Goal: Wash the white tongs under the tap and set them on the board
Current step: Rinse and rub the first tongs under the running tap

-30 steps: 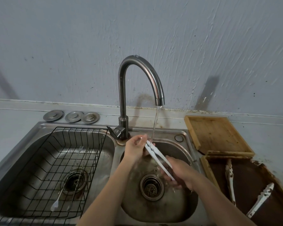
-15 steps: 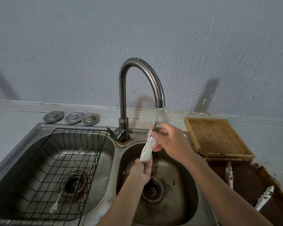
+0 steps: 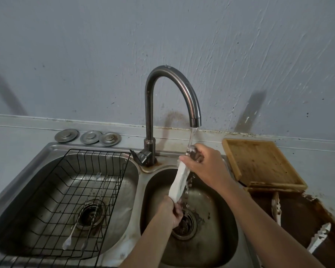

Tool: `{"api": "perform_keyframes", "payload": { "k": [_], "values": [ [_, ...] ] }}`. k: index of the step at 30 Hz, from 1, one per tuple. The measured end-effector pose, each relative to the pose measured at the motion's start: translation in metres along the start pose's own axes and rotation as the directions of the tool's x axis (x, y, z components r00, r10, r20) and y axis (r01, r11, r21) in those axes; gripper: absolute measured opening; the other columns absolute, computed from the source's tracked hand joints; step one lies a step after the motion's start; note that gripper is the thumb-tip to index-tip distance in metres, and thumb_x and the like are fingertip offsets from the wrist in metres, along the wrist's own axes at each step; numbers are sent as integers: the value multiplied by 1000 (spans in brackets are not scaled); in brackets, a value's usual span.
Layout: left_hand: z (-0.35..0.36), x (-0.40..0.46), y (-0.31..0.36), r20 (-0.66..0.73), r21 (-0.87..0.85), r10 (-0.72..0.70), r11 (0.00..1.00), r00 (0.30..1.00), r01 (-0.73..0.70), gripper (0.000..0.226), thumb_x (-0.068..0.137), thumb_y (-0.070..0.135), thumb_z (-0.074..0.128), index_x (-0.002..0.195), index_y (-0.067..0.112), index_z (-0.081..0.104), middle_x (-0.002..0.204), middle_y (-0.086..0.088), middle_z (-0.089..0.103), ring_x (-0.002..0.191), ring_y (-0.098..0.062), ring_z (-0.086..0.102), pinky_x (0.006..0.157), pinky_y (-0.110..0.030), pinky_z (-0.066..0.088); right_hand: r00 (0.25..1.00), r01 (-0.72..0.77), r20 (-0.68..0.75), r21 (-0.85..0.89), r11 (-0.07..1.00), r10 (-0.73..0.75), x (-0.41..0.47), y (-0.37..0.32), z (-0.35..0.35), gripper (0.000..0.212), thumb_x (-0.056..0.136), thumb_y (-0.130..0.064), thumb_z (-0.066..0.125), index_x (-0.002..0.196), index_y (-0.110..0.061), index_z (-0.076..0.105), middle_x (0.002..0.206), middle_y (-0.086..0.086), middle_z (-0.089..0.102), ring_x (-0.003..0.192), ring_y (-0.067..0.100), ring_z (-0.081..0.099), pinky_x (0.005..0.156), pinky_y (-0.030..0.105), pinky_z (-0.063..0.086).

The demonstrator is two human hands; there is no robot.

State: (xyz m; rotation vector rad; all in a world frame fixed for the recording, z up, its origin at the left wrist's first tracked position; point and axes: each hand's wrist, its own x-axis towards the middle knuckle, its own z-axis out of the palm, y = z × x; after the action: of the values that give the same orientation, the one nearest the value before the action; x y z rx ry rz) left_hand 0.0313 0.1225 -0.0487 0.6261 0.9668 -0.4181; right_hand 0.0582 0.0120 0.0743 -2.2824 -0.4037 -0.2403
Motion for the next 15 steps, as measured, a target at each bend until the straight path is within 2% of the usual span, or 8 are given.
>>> {"api": "perform_keyframes", "payload": {
  "k": [3, 5, 6, 8, 10, 11, 13, 15],
  "values": [
    [-5, -3, 11, -11, 197, 86, 977, 996, -82, 35, 96, 31, 37, 85, 2, 53, 53, -2, 43, 32, -6, 31, 27, -12, 20, 999, -34, -16, -46, 998, 33, 5, 5, -11, 25, 79, -35, 70, 88, -15, 58, 75, -2, 62, 64, 12, 60, 54, 16, 48],
    [-8, -7, 25, -27, 324, 158, 936, 987, -141, 33, 97, 31, 36, 91, 4, 54, 57, -2, 42, 33, -6, 30, 29, -12, 18, 1000, 11, -4, -117, 993, -11, 6, 10, -22, 21, 84, -31, 65, 101, -22, 57, 85, -7, 62, 68, 4, 58, 62, 16, 49],
    [-8, -10, 33, -27, 395, 196, 903, 980, -170, 30, 97, 29, 35, 93, 5, 53, 57, -2, 42, 34, -7, 29, 30, -11, 18, 996, 82, 37, -240, 967, -75, 6, 13, -27, 21, 88, -32, 58, 108, -25, 57, 94, -7, 64, 75, 4, 58, 71, 20, 50],
    [-6, -19, 47, -10, 537, 272, 813, 962, -224, 27, 98, 26, 33, 92, 9, 52, 58, -2, 42, 41, -8, 27, 30, -11, 17, 961, 273, 199, -577, 770, -191, 4, 19, -30, 34, 94, -45, 38, 114, -28, 59, 110, -7, 65, 95, 8, 56, 91, 30, 43],
    [-3, -28, 59, 13, 632, 317, 732, 948, -254, 28, 99, 29, 32, 84, 11, 49, 59, -2, 41, 44, -8, 25, 31, -11, 16, 909, 415, 361, -733, 539, -210, -1, 23, -22, 55, 89, -61, 24, 118, -26, 55, 115, -4, 64, 105, 16, 55, 96, 37, 39],
    [-1, -32, 64, 30, 668, 326, 697, 945, -261, 29, 99, 30, 33, 81, 12, 47, 59, -2, 41, 44, -8, 25, 32, -11, 15, 885, 464, 413, -748, 475, -213, -4, 24, -15, 64, 85, -67, 24, 123, -23, 52, 116, -1, 63, 106, 19, 56, 95, 39, 40],
    [2, -41, 76, 70, 729, 335, 626, 940, -278, 30, 100, 28, 33, 76, 13, 44, 59, -1, 39, 44, -8, 25, 32, -14, 14, 844, 534, 500, -744, 402, -196, -10, 27, 0, 71, 81, -67, 40, 130, -18, 45, 113, 3, 64, 101, 23, 59, 88, 39, 45],
    [3, -46, 85, 92, 786, 328, 556, 940, -271, 32, 100, 29, 33, 75, 13, 45, 55, 0, 38, 41, -8, 27, 33, -16, 16, 833, 552, 500, -731, 401, -236, -11, 33, 8, 60, 79, -45, 62, 129, -16, 47, 105, 2, 67, 89, 21, 63, 76, 35, 50]
  ]
}}
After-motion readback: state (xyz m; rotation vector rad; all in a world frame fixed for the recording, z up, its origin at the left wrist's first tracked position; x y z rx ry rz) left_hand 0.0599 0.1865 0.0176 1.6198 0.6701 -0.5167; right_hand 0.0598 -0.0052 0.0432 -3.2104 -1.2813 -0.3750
